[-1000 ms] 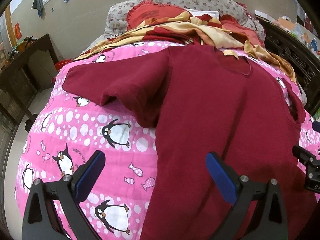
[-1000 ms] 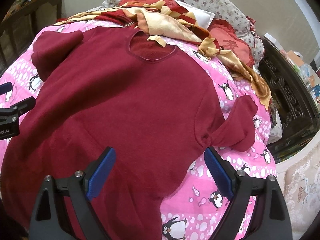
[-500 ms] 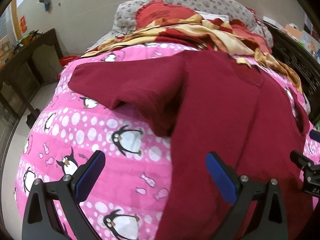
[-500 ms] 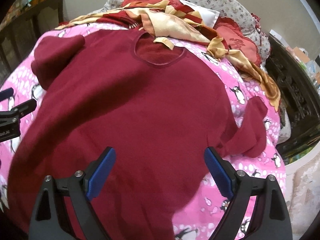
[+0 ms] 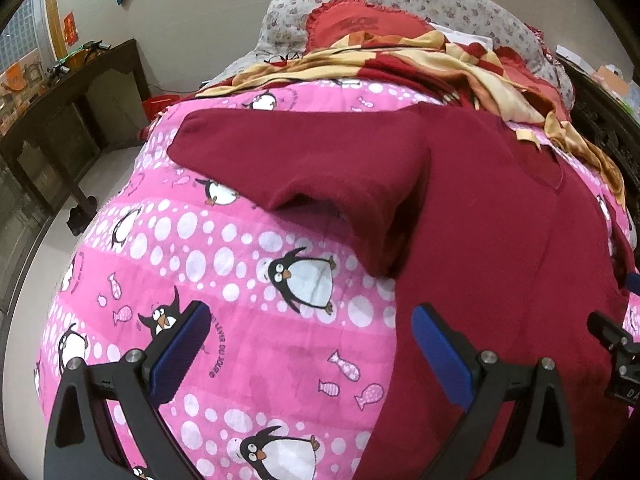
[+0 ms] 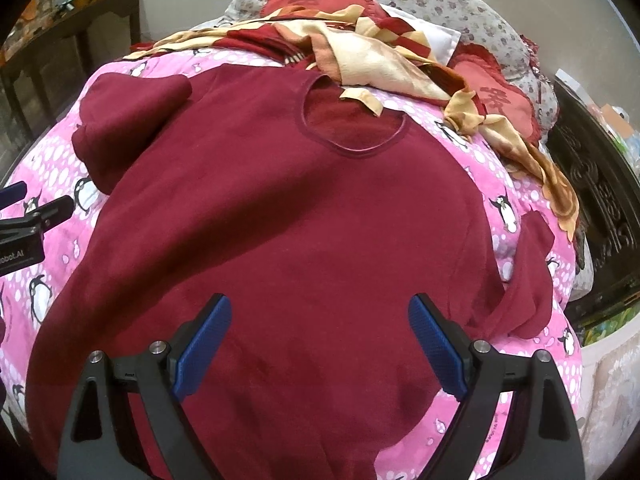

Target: Fold small clothes

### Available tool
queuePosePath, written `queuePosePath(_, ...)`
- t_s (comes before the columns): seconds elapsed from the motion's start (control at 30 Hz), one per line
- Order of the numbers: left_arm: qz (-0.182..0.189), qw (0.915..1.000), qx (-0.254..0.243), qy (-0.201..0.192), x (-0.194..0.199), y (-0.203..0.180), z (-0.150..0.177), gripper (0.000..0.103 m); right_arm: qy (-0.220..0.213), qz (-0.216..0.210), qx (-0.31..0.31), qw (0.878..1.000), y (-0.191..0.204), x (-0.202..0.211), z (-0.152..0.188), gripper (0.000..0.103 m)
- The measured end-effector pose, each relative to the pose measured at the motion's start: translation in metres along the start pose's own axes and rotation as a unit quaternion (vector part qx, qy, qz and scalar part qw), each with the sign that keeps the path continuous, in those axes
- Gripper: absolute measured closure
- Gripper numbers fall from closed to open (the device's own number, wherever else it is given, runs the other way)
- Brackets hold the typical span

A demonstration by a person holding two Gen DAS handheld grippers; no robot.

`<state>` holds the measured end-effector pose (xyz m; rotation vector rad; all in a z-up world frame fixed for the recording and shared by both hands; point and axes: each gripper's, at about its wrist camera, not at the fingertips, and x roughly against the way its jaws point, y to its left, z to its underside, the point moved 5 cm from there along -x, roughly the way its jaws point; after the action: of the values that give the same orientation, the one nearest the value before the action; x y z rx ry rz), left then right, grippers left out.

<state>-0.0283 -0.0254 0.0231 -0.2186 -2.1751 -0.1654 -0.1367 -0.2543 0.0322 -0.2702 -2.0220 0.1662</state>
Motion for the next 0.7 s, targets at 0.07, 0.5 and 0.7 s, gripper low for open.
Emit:
queuePosePath(0.07,0.004,1.0,0.004,0.005,-0.002,0.0,0.003,0.001,0.001,0.0,0.0,1.0,0.0,0.0,0.001,0.003)
queuePosePath(0.5,0.016,0.9996,0.015,0.015,-0.011,0.001,0.01,0.001,0.009,0.005,0.006,1.0,0.005,-0.004,0.0,0.003)
queuePosePath(0.7,0.013,0.9996,0.02,0.016,-0.013,0.006,0.009,0.001,0.011,0.002,0.009,1.0,0.008,-0.007,0.0,0.003)
